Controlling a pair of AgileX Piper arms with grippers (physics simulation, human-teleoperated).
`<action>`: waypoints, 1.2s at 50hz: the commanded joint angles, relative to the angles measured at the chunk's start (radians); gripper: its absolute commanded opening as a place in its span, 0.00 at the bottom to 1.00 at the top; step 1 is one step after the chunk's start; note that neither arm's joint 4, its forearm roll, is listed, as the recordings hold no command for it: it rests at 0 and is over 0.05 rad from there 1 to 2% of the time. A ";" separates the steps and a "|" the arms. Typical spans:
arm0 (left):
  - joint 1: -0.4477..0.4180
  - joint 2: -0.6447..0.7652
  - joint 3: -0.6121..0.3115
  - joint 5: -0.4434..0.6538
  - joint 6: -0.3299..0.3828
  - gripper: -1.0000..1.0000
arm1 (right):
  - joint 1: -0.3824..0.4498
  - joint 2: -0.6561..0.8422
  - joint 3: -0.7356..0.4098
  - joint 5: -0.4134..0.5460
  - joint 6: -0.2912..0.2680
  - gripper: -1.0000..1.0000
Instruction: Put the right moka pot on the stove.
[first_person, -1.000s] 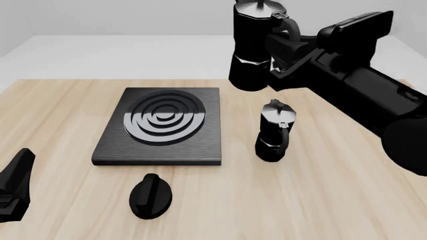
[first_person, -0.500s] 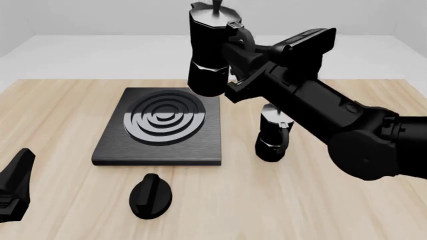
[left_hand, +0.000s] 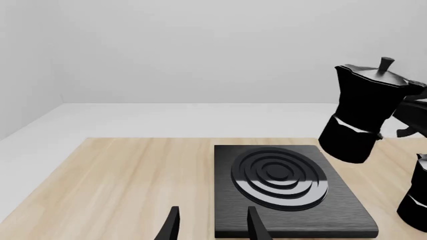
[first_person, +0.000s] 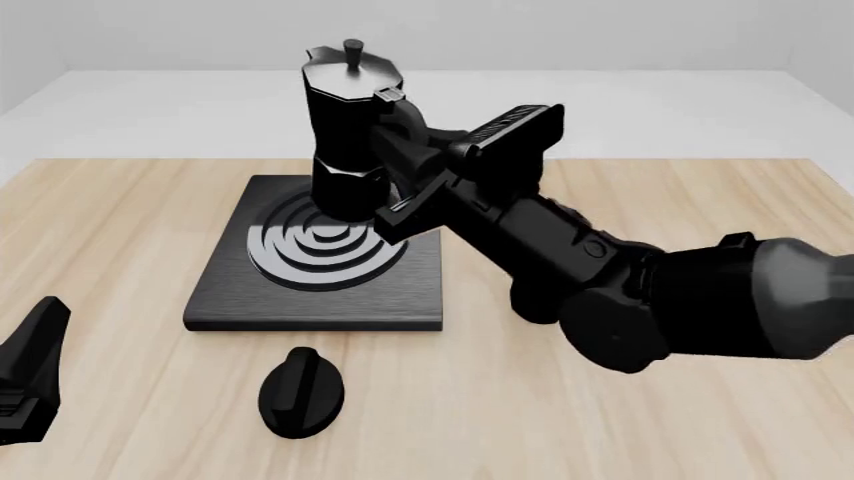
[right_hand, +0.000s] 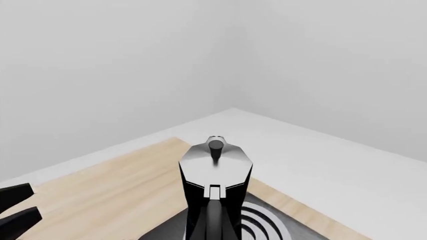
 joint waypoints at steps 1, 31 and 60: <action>0.000 0.000 0.000 0.000 0.000 1.00 | 0.014 0.100 -0.085 -0.053 0.001 0.00; 0.000 0.000 0.000 0.000 0.000 1.00 | -0.014 0.385 -0.284 -0.086 0.004 0.00; 0.000 0.000 0.000 0.000 0.000 1.00 | -0.073 0.554 -0.491 -0.038 0.017 0.00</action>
